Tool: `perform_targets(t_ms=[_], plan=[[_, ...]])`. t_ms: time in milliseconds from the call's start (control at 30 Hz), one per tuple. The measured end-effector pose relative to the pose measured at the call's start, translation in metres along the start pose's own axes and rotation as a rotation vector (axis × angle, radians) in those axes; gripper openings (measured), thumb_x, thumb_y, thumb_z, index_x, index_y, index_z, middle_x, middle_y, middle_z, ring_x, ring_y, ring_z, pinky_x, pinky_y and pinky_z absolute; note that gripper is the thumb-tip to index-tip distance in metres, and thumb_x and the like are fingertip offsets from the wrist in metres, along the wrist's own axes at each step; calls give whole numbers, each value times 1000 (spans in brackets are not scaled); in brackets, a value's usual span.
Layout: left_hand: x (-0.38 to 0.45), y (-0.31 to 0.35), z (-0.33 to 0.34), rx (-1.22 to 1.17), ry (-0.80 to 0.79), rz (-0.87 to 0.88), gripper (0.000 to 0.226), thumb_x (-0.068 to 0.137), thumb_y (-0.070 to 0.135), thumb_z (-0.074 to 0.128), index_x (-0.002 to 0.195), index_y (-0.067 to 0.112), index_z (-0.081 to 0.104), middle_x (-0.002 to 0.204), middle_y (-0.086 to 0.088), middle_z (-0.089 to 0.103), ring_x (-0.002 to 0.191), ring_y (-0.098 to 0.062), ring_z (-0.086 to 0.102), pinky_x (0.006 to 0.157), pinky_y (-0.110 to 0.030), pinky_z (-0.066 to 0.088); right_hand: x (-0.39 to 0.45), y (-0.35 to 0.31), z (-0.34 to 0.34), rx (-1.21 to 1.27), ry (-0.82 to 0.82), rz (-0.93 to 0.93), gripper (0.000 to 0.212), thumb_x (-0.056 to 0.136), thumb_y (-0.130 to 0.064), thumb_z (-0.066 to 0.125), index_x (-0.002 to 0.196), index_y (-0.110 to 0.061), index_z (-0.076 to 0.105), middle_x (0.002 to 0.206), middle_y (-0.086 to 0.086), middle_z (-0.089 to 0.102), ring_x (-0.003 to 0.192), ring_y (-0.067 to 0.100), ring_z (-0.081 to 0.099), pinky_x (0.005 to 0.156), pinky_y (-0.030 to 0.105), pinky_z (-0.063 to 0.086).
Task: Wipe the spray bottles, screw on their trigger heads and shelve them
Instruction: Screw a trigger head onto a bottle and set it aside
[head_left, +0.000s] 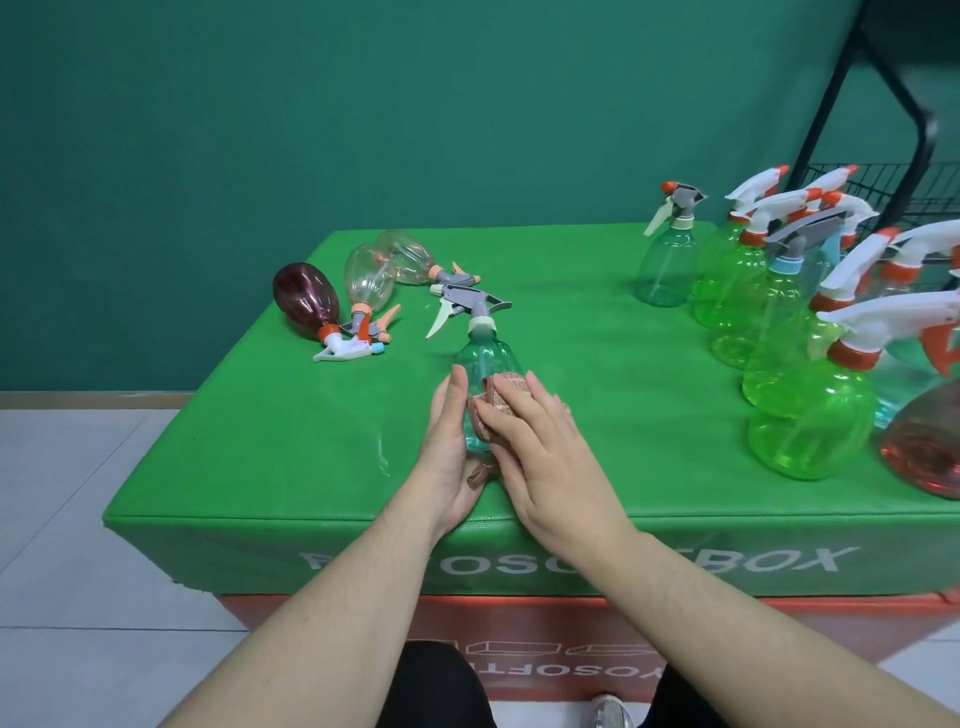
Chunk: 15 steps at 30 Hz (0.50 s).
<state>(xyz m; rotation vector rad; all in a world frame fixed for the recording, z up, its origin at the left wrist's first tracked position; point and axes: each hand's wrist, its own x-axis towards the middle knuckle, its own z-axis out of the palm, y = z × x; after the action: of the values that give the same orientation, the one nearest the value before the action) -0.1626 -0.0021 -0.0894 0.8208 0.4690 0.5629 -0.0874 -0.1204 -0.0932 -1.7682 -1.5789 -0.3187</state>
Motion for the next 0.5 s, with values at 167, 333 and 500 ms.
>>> perform_targets(t_ms=[167, 333, 500], plan=[[1, 0, -2, -42, -9, -23, 106, 76, 70, 80, 152, 9, 40, 142, -27, 58, 128, -43, 61, 100, -51, 56, -9, -3, 0, 13, 33, 0, 36, 103, -28, 48, 139, -25, 50, 158, -2, 40, 152, 23, 25, 117, 56, 32], [0, 2, -2, -118, -32, -36, 101, 80, 65, 80, 153, 6, 40, 143, -29, 56, 130, -42, 60, 99, -47, 57, -3, -14, 0, 65, 18, 92, 37, 105, -34, 43, 138, -25, 55, 159, -7, 38, 154, 15, 19, 120, 53, 27], [-5, 3, 0, -48, -41, -60, 79, 91, 62, 61, 143, 3, 57, 140, -24, 62, 132, -34, 60, 115, -45, 44, 9, -17, 3, 126, 44, 160, 35, 106, -32, 41, 139, -26, 53, 158, -10, 37, 154, 12, 15, 121, 50, 27]])
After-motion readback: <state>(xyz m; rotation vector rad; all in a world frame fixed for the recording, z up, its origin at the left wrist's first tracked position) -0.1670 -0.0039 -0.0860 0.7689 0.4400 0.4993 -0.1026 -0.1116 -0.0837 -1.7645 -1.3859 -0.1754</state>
